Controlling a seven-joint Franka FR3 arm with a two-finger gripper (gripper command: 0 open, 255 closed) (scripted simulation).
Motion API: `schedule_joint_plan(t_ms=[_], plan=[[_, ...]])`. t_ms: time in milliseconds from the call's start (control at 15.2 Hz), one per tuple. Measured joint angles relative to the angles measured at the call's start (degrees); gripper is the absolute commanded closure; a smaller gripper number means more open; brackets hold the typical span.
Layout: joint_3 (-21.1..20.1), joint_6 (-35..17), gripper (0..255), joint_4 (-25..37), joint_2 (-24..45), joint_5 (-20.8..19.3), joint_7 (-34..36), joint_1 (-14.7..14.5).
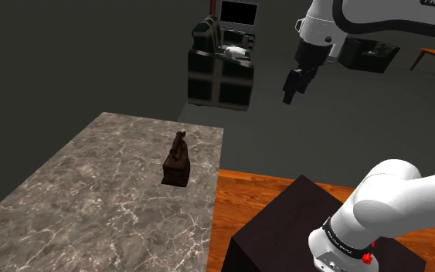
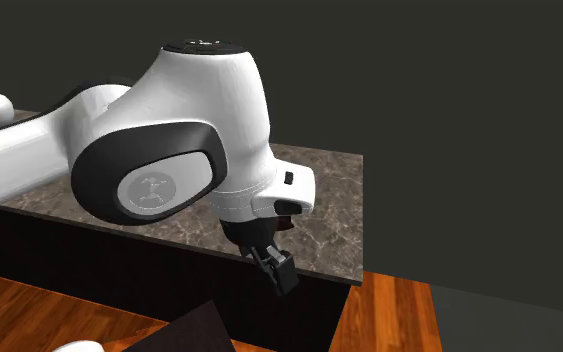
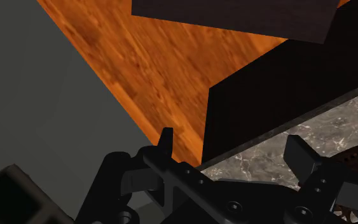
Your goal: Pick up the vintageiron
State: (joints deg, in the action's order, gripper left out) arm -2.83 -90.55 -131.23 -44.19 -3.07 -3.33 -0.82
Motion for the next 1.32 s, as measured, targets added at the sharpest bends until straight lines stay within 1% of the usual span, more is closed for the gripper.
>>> schedule_joint_plan(t_ms=[66,198,528,792,1056,1320], plan=[[0.0,0.0,0,0.0,0.0,0.0,0.0,0.0],[-1.8,-0.7,0,0.1,1.4,0.9,2.7,0.0],[-8.4,-2.9,0,2.7,8.1,3.5,13.2,0.3],[-13.3,-5.0,0,5.7,14.9,4.6,21.7,1.0],[-18.6,-6.2,0,11.8,24.0,4.3,31.2,1.6],[-22.5,-6.9,0,18.0,33.2,2.4,40.3,2.0]])
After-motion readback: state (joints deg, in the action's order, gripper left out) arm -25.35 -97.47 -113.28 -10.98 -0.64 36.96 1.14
